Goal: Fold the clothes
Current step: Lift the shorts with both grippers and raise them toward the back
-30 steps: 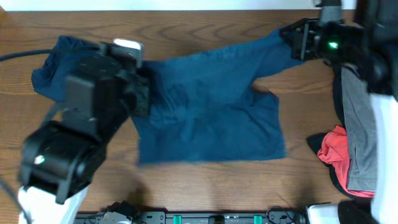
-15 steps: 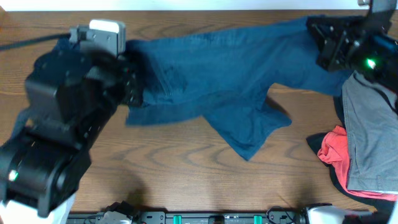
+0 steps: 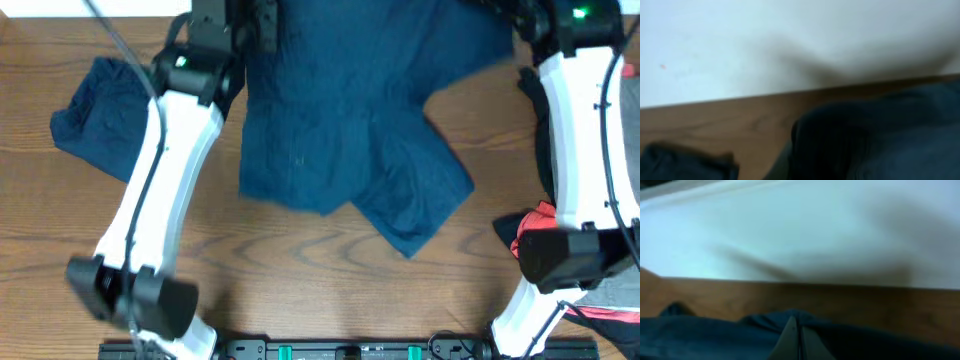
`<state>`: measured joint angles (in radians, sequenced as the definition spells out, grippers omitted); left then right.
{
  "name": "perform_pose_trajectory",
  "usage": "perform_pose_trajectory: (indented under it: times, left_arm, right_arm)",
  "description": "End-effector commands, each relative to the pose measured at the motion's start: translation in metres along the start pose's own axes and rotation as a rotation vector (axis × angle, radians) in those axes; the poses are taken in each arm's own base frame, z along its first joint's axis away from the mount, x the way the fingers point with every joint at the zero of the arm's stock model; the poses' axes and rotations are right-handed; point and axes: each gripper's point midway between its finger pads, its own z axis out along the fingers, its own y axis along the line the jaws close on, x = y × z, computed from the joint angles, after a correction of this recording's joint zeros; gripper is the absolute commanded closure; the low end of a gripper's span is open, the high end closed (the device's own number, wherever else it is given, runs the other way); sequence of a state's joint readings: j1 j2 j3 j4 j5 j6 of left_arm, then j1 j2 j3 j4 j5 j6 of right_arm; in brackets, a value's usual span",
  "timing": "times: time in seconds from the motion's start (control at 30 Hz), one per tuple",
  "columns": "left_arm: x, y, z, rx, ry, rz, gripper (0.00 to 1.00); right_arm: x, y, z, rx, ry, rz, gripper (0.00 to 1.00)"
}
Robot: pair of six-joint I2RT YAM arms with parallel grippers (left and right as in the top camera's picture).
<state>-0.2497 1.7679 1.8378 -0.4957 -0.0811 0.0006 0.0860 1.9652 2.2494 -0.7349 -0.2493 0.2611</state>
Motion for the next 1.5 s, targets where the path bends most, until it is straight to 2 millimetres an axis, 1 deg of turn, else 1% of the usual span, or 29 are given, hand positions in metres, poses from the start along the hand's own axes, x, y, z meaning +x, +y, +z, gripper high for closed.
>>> perform_pose_trajectory:
  times: [0.0,0.03,0.1,0.17,0.23,0.27,0.3,0.33,0.37,0.47,0.53,0.6,0.63,0.67,0.7,0.77,0.8,0.83,0.87,0.93,1.0,1.03,1.1,1.17,1.3,1.37,1.43,1.47]
  left_arm:
    - [-0.06,0.044,-0.024,-0.108,-0.182,-0.055,0.94]
    - [-0.078,0.048,-0.033,-0.111,-0.239,-0.068,0.94]
    - [-0.111,0.055,-0.056,-0.117,-0.329,-0.083,0.94]
    - [-0.139,0.062,-0.083,-0.124,-0.406,-0.096,0.94]
    - [-0.153,0.067,-0.102,-0.125,-0.434,-0.102,0.94]
    - [-0.152,0.067,-0.107,-0.113,-0.419,-0.098,0.94]
    - [-0.147,0.066,-0.107,-0.098,-0.39,-0.092,0.94]
    - [-0.139,0.064,-0.105,-0.081,-0.353,-0.086,0.94]
    - [-0.126,0.06,-0.101,-0.061,-0.297,-0.079,0.94]
    - [-0.087,0.049,-0.086,-0.008,-0.134,-0.064,0.94]
    - [-0.07,0.035,-0.082,0.06,-0.065,-0.056,0.95]
    - [-0.064,0.018,-0.082,0.145,-0.036,-0.05,0.94]
    - [-0.064,0.006,-0.084,0.197,-0.035,-0.041,0.94]
    - [-0.065,-0.004,-0.087,0.249,-0.04,-0.029,0.94]
    - [-0.066,-0.014,-0.089,0.29,-0.047,-0.017,0.94]
    - [-0.068,-0.034,-0.096,0.378,-0.056,0.012,0.94]
    - [-0.067,-0.044,-0.1,0.421,-0.056,0.024,0.94]
    - [-0.066,-0.055,-0.105,0.469,-0.057,0.039,0.94]
    - [-0.066,-0.064,-0.109,0.512,-0.056,0.045,0.94]
    - [-0.065,-0.086,-0.124,0.632,-0.066,0.08,0.94]
    - [-0.067,-0.101,-0.142,0.725,-0.085,0.106,0.94]
    - [-0.069,-0.104,-0.152,0.757,-0.098,0.111,0.94]
    - [-0.074,-0.106,-0.169,0.784,-0.126,0.12,0.94]
    - [-0.083,-0.107,-0.188,0.804,-0.173,0.135,0.94]
    - [-0.105,-0.103,-0.229,0.801,-0.304,0.171,0.94]
    - [-0.116,-0.098,-0.247,0.78,-0.369,0.184,0.94]
    - [-0.122,-0.089,-0.252,0.723,-0.395,0.18,0.94]
    - [-0.122,-0.086,-0.251,0.696,-0.394,0.174,0.94]
  right_arm:
    - [-0.075,-0.011,-0.056,0.083,-0.253,0.045,0.99]
    - [-0.092,-0.008,-0.07,0.088,-0.307,0.04,0.99]
    - [-0.113,-0.006,-0.095,0.106,-0.375,0.022,0.99]
    - [-0.127,-0.005,-0.118,0.14,-0.418,-0.016,0.99]
    - [-0.131,-0.009,-0.133,0.191,-0.426,-0.036,0.99]
    - [-0.128,-0.011,-0.137,0.216,-0.414,-0.051,0.99]
    - [-0.124,-0.011,-0.138,0.222,-0.391,-0.068,0.99]
    - [-0.116,-0.013,-0.136,0.231,-0.354,-0.074,0.99]
    - [-0.106,-0.015,-0.133,0.238,-0.312,-0.067,0.99]
    - [-0.063,-0.015,-0.116,0.214,-0.131,-0.047,0.99]
    - [-0.038,-0.011,-0.105,0.185,-0.032,-0.037,0.99]
    - [-0.013,-0.008,-0.095,0.175,0.061,-0.027,0.99]
    - [0.001,-0.008,-0.09,0.177,0.115,-0.021,0.99]
    - [0.016,-0.009,-0.085,0.177,0.171,-0.014,0.96]
    - [0.025,-0.008,-0.083,0.174,0.206,-0.009,0.91]
    - [0.052,-0.006,-0.075,0.145,0.311,-0.015,0.74]
    - [0.065,-0.002,-0.071,0.111,0.364,-0.024,0.62]
    - [0.081,0.001,-0.065,0.074,0.426,-0.033,0.53]
    - [0.092,0.003,-0.062,0.048,0.468,-0.035,0.46]
    - [0.118,0.005,-0.053,-0.002,0.564,-0.05,0.39]
    - [0.139,0.001,-0.047,-0.011,0.634,-0.045,0.35]
    - [0.152,-0.002,-0.042,-0.016,0.675,-0.043,0.34]
    - [0.166,0.003,-0.038,-0.071,0.716,-0.049,0.31]
    - [0.175,0.014,-0.035,-0.148,0.738,-0.065,0.28]
    - [0.191,0.024,-0.033,-0.188,0.778,-0.111,0.27]
    - [0.202,0.033,-0.034,-0.207,0.812,-0.13,0.26]
    - [0.214,0.044,-0.037,-0.229,0.85,-0.158,0.26]
    - [0.219,0.048,-0.038,-0.23,0.866,-0.167,0.26]
